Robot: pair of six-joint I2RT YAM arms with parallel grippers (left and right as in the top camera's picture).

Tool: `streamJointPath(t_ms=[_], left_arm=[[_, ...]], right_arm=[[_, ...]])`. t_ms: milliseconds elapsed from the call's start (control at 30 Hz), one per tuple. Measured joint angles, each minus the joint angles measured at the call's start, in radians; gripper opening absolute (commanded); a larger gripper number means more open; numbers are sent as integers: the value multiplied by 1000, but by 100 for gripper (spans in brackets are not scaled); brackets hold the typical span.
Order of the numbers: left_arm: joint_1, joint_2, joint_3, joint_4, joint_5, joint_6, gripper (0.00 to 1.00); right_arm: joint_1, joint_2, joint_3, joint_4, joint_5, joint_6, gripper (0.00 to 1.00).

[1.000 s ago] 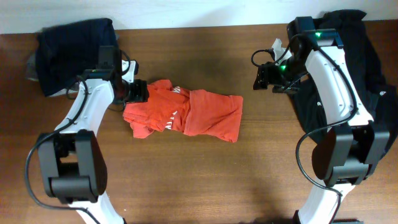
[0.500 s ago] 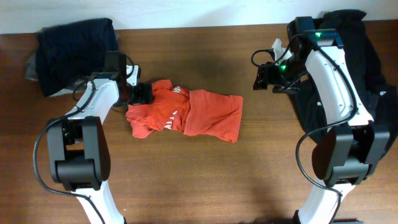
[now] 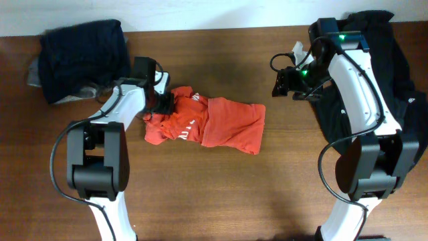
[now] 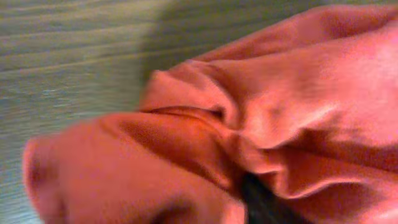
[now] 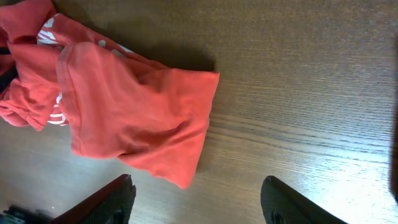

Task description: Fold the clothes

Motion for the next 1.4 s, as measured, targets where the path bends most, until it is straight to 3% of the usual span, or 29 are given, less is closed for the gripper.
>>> streamJointPath(t_ms=[67, 100, 467, 800, 967, 1400], left_arm=[[-10, 2, 0, 3, 12, -2, 1], [-15, 3, 0, 5, 19, -5, 0], [19, 8, 18, -25, 56, 1, 0], [249, 10, 99, -199, 56, 20, 0], [299, 7, 103, -246, 56, 48, 0], [267, -224, 178, -275, 236, 60, 0]], right_arm=[[0, 0, 0, 0, -1, 0, 70], [0, 0, 0, 0, -2, 0, 70], [0, 0, 0, 0, -2, 0, 70], [19, 0, 0, 11, -2, 0, 70], [38, 0, 0, 20, -3, 0, 70], [40, 0, -32, 56, -3, 1, 70]])
